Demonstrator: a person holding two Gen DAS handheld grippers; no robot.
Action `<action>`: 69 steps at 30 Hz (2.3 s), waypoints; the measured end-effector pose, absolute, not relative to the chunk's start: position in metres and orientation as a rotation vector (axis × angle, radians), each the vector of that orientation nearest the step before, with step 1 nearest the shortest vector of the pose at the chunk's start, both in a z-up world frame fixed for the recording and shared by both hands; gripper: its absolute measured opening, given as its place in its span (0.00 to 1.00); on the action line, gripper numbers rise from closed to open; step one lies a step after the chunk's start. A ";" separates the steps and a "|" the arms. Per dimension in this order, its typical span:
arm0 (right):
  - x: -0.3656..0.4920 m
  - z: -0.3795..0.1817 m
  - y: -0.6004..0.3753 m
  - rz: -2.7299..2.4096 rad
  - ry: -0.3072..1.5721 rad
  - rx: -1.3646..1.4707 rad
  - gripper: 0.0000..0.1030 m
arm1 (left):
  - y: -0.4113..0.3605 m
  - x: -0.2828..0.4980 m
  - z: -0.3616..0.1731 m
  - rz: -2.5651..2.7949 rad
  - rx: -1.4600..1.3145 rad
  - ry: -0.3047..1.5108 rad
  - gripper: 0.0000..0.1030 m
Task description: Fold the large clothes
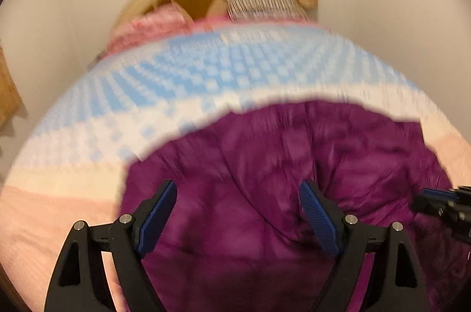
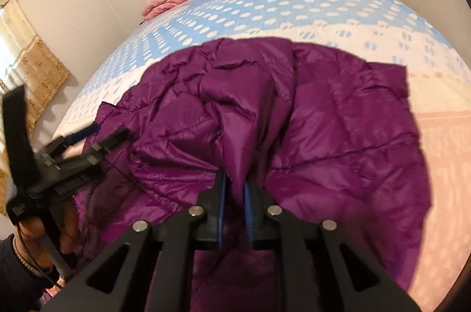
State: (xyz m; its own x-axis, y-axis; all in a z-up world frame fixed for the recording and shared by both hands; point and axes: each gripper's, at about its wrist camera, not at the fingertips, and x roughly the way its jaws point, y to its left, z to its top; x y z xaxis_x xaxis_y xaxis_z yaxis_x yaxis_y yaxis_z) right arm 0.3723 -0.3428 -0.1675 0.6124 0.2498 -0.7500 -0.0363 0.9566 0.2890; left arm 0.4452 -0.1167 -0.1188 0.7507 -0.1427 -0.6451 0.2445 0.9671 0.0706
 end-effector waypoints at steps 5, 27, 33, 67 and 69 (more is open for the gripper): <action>0.366 -0.115 -0.336 0.006 0.761 0.163 0.46 | -0.112 0.472 -0.092 -0.048 0.122 0.624 0.84; 0.442 -0.208 -0.290 -0.054 0.806 0.143 0.33 | -0.147 0.510 -0.207 0.045 0.167 0.866 0.90; 0.444 -0.210 -0.288 -0.055 0.810 0.144 0.33 | -0.146 0.513 -0.208 0.051 0.164 0.873 0.91; 0.452 -0.212 -0.286 -0.066 0.825 0.116 0.34 | -0.144 0.516 -0.210 0.068 0.161 0.888 0.96; 0.453 -0.212 -0.286 -0.071 0.828 0.106 0.34 | -0.144 0.517 -0.211 0.073 0.163 0.889 0.96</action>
State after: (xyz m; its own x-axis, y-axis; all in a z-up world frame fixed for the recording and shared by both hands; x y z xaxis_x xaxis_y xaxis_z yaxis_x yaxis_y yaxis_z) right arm 0.4529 -0.2855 -0.2124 0.6745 -0.0220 -0.7379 0.1044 0.9924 0.0659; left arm 0.5171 -0.1437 -0.2107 0.6284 0.1315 -0.7667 0.0042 0.9850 0.1724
